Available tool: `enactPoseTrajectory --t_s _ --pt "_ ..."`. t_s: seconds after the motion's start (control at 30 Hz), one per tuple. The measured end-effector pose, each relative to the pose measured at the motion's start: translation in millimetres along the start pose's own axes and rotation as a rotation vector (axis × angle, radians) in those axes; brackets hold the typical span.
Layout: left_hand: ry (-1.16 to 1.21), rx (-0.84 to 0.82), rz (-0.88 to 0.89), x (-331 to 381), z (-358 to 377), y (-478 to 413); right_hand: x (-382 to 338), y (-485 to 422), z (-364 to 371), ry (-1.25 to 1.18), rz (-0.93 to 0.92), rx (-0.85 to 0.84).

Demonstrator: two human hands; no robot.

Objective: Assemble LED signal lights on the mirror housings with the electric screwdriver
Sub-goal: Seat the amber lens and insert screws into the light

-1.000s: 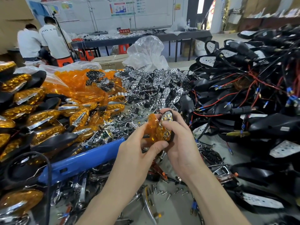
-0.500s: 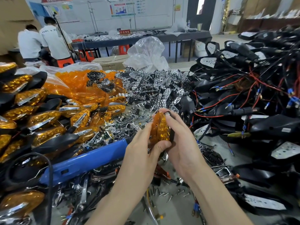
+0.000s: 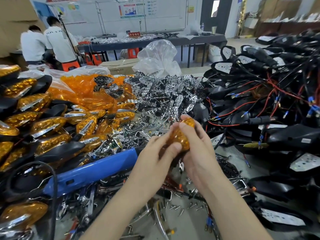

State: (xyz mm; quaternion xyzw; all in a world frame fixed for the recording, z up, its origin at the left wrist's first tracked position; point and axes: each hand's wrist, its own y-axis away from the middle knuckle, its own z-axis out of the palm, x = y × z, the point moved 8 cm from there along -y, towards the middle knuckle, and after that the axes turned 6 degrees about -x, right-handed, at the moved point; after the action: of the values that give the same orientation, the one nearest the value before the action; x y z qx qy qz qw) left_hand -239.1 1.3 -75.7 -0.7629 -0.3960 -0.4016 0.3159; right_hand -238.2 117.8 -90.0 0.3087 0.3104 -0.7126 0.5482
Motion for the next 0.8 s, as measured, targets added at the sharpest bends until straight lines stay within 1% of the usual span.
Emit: enactPoseTrajectory --t_s 0.07,0.13,0.23,0.33,0.43,0.57,0.8 --pt "0.104 -0.051 -0.029 -1 -7 -4 -3 -3 -4 -0.13 0.021 0.036" --pt "0.163 -0.101 -0.114 -6 -10 -9 -3 -5 -7 -0.165 0.048 0.057" --pt "0.341 -0.236 -0.228 -4 2 -10 4 -3 -9 -0.103 0.111 0.05" --pt "0.56 -0.331 -0.267 1 12 -9 12 1 -12 0.015 0.174 0.031" --pt "0.633 -0.396 -0.296 1 19 -8 14 1 -13 0.103 0.174 0.031" --pt "0.671 -0.393 -0.353 -5 22 -7 16 2 -9 0.15 0.189 0.002" --pt "0.713 -0.334 -0.388 -5 25 -7 16 4 -9 0.174 0.209 0.036"
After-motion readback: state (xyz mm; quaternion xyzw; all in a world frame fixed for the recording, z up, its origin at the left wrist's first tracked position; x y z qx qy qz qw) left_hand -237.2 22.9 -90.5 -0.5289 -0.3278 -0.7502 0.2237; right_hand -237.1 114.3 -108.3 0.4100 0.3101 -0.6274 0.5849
